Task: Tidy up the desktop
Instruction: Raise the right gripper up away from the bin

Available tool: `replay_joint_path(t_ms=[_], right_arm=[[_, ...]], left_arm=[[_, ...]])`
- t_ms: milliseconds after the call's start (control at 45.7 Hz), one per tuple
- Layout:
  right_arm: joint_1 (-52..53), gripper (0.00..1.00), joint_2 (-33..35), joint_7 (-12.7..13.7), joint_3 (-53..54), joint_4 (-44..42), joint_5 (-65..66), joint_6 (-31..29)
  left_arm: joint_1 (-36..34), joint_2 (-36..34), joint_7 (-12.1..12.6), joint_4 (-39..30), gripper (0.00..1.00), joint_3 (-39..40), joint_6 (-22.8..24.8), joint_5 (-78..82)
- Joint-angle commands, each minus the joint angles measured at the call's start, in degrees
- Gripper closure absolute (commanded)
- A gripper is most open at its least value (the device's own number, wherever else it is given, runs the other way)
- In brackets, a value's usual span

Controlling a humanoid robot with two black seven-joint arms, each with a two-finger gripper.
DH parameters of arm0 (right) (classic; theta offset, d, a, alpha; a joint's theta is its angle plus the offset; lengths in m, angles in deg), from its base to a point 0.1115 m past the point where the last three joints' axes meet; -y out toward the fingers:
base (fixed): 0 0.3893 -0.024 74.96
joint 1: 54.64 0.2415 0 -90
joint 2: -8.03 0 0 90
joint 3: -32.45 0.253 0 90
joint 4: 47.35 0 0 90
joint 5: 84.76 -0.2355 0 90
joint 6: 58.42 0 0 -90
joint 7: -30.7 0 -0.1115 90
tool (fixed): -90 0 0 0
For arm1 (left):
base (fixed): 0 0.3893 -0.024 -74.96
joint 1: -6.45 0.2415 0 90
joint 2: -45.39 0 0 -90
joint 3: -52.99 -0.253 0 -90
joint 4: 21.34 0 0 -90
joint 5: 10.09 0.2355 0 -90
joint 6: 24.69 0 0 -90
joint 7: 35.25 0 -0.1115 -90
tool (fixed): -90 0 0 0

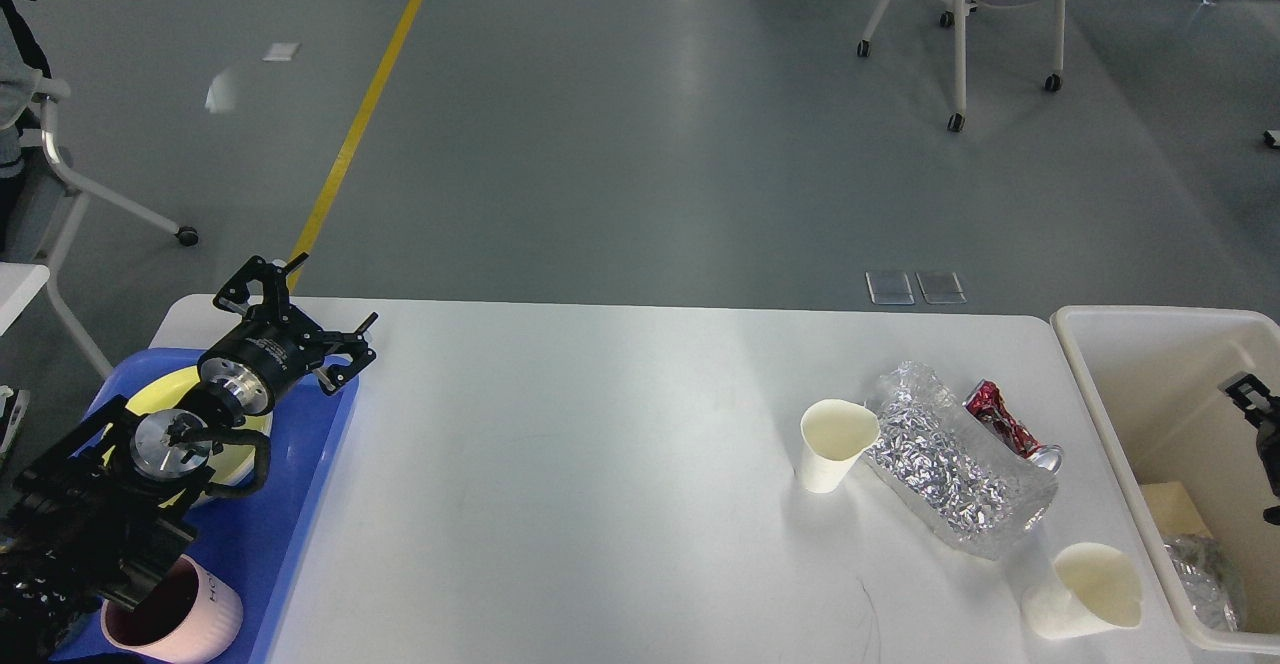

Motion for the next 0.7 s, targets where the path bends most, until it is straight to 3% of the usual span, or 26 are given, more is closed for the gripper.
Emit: replay_joint_path(t_ms=[0, 219, 394, 547, 678], right_arm=[[1.5, 0.0, 0.2, 0.1, -0.1, 0.0, 0.0, -0.3], [8.8, 0.0, 0.0, 0.6, -0.5, 0.1, 0.1, -2.1], [20.8, 0.0, -0.5, 1.2, -0.9, 0.2, 0.7, -11.4], [32.2, 0.0, -6.2, 1.3, -8.3, 1.1, 1.0, -16.6], [40.6, 0.0, -9.1, 0.9, -10.6, 7.8, 0.8, -21.9]], left_arm=[[0.0, 0.0, 0.0, 0.0, 0.0, 0.0, 0.0, 0.0], [0.0, 0.0, 0.0, 0.0, 0.0, 0.0, 0.0, 0.0], [0.0, 0.0, 0.0, 0.0, 0.0, 0.0, 0.0, 0.0], [0.0, 0.0, 0.0, 0.0, 0.0, 0.0, 0.0, 0.0], [0.0, 0.0, 0.0, 0.0, 0.0, 0.0, 0.0, 0.0]])
